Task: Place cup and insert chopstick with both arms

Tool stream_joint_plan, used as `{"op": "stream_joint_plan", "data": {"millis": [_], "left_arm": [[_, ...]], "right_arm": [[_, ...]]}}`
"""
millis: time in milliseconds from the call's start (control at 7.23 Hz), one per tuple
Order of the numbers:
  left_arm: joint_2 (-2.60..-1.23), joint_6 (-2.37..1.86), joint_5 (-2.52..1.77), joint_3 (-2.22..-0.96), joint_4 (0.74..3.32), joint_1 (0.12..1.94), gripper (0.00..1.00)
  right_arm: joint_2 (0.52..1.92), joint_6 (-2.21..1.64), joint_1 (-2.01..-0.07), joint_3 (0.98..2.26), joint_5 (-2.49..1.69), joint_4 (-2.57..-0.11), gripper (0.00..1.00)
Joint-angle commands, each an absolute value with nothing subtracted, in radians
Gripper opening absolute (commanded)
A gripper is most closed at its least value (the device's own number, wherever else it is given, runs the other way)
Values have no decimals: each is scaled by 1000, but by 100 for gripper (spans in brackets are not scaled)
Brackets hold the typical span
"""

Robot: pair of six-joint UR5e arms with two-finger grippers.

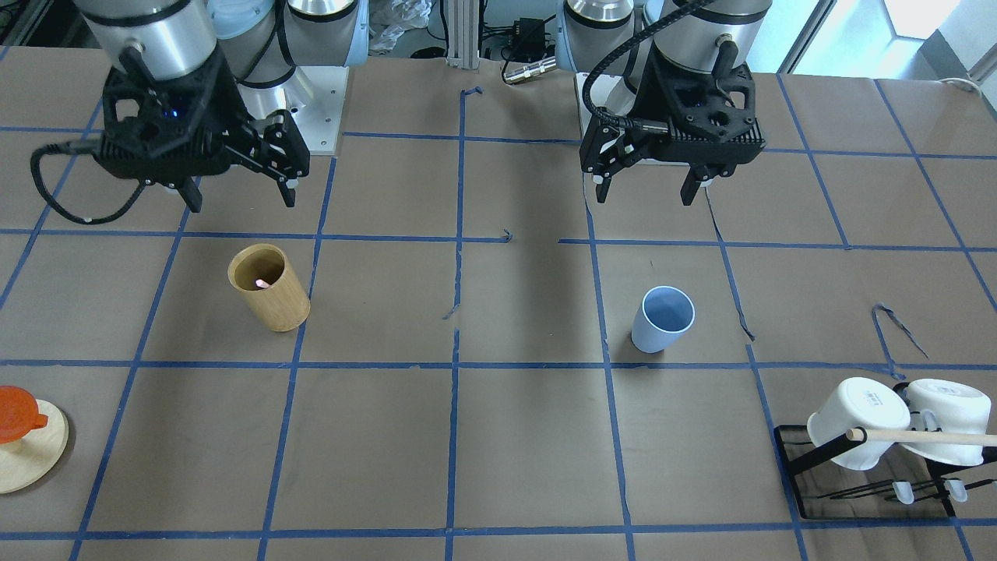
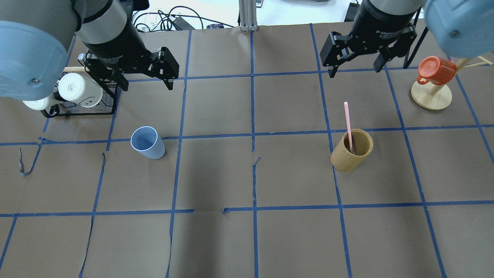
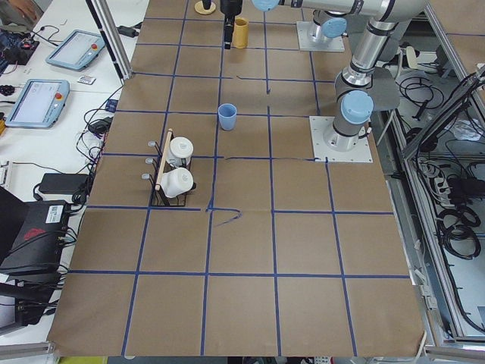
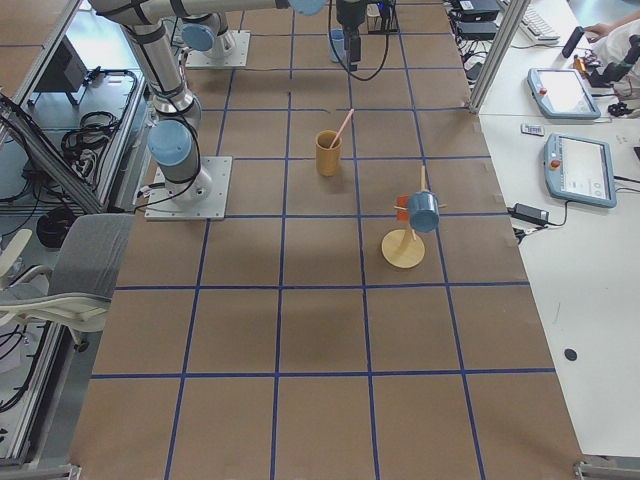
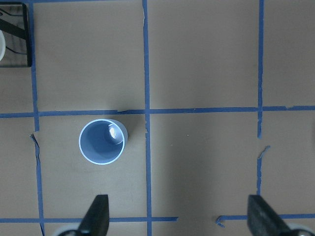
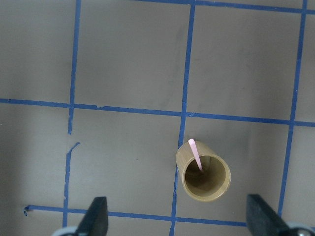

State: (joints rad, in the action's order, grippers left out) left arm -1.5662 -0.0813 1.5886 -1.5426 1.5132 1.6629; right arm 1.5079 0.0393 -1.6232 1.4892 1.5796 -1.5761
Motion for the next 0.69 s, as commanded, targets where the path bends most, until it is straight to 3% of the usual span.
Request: {"op": "stream_joint_plan", "data": {"millis": [0,553], "left_arm": [[-1566,-81,1589,-1540,1514,1660,100],[-1614,-36,1591,-1571,1494,1597,100]], "right_arm": [[1404,102,-1628,1491,1664,-1559,100],[1292,259,-1659,1550,1752,-1574,100]]}}
